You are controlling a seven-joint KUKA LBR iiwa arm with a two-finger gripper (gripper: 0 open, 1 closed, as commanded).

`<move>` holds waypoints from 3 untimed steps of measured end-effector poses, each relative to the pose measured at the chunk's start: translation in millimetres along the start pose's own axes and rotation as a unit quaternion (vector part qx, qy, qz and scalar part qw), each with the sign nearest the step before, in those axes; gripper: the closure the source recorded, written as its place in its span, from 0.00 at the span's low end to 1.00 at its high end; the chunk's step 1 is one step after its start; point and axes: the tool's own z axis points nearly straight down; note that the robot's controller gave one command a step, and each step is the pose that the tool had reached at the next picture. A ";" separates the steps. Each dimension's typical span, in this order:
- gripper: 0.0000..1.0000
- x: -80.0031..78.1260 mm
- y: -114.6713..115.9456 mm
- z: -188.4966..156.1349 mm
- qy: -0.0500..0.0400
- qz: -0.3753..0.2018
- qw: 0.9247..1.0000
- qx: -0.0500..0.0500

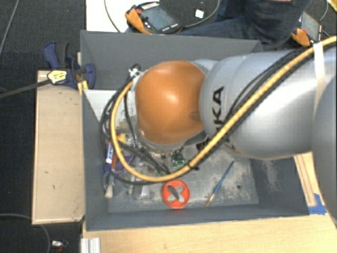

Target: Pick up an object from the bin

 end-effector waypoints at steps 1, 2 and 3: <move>0.00 -2.2 -1.3 -3.8 -0.004 0.003 1.000 -0.001; 0.00 -24.0 3.6 97.5 -0.007 -0.210 0.978 -0.001; 0.00 -26.7 9.0 155.3 -0.008 -0.207 0.978 -0.002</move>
Offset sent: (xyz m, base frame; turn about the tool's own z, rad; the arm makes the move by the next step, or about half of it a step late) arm 0.0324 0.0054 -0.1585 -0.6552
